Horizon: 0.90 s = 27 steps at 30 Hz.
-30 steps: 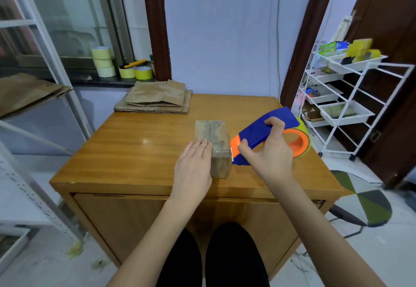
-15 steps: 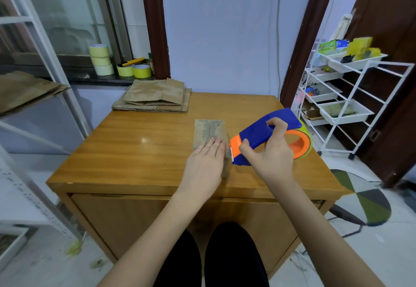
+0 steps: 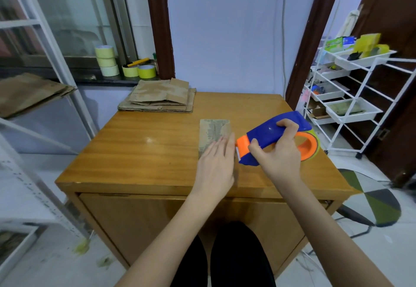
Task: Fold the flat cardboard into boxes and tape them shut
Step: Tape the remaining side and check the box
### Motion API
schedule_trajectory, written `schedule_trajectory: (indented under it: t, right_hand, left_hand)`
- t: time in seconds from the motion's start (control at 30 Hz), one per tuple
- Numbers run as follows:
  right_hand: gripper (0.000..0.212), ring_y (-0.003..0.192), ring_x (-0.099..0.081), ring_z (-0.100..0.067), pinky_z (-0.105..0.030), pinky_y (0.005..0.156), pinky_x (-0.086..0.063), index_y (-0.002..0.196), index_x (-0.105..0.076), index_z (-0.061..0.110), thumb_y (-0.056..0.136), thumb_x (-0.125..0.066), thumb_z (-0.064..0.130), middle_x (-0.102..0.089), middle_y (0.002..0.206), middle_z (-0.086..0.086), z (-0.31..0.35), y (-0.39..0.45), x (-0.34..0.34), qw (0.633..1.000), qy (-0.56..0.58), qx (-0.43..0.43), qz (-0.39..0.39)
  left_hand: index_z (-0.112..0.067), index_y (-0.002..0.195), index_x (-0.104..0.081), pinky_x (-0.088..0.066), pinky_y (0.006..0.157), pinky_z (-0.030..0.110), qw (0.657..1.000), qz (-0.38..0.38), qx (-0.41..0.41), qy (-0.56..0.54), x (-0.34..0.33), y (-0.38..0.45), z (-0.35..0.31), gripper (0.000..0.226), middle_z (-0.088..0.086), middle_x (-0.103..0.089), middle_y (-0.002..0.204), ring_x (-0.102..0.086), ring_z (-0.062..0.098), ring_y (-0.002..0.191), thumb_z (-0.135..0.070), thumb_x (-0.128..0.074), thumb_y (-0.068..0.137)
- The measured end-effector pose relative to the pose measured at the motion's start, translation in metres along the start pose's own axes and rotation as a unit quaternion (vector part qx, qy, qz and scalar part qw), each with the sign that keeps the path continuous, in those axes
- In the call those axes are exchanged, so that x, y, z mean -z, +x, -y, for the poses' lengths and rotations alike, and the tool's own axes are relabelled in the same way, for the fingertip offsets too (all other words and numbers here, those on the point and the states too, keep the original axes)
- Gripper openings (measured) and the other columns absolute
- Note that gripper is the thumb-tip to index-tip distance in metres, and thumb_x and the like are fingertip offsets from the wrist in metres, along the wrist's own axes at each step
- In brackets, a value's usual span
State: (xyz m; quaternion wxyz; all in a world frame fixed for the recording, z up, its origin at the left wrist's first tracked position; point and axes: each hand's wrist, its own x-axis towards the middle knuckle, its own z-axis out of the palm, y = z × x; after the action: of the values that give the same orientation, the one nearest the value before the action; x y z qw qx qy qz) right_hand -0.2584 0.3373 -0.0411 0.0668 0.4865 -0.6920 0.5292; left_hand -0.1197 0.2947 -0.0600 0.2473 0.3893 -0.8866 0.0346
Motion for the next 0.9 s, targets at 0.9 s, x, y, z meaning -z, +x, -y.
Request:
schedule_trajectory:
  t: [0.9]
  right_hand:
    - [0.047,0.075,-0.051,-0.007,-0.036,0.073,-0.046,0.111,-0.031,0.022,0.083,-0.066,0.012,-0.045,0.088,0.013,-0.012,0.009,0.019,0.978,0.165,-0.115,-0.045]
  left_hand:
    - [0.002,0.115,-0.066,-0.049,0.093,0.038,0.993,-0.068,-0.080,0.057,-0.009,0.005,0.014,0.043,0.019,-0.066,0.117,-0.066,0.026,0.107,-0.002,-0.042,0.080]
